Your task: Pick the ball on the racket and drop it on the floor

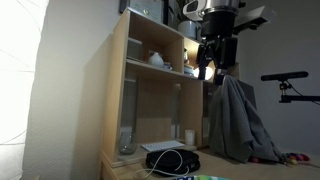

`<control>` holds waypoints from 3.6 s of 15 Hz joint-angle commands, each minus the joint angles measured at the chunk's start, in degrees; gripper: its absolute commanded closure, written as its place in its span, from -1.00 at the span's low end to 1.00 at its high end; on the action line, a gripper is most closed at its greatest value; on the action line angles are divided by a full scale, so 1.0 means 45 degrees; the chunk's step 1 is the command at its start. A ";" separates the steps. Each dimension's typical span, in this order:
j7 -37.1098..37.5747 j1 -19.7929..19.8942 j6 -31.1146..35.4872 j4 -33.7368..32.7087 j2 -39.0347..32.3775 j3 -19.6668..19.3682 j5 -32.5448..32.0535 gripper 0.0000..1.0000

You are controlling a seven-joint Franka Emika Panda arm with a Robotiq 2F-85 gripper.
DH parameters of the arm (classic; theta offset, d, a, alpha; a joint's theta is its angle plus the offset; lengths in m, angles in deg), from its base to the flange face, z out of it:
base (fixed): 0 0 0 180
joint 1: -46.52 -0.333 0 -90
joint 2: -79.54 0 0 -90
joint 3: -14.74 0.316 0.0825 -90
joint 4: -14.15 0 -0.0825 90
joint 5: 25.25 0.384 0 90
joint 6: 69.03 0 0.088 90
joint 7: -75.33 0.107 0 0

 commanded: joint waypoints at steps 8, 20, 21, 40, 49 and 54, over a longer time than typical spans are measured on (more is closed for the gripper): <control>-0.1078 0.0291 -0.0835 -0.2631 -0.2901 -0.0018 0.1707 -1.00; -0.1233 0.0663 -0.2590 -0.3948 -0.5029 -0.0043 0.2388 -1.00; -0.1242 0.0705 -0.2735 -0.4139 -0.5218 -0.0041 0.2486 -1.00; -0.1452 0.0830 -0.1150 -0.4728 -0.6374 -0.0098 0.2800 -1.00; -0.1366 0.0980 -0.1559 -0.5282 -0.6983 -0.0211 0.2923 -1.00; -0.1434 0.1197 -0.1712 -0.5585 -0.7624 -0.0271 0.2945 -1.00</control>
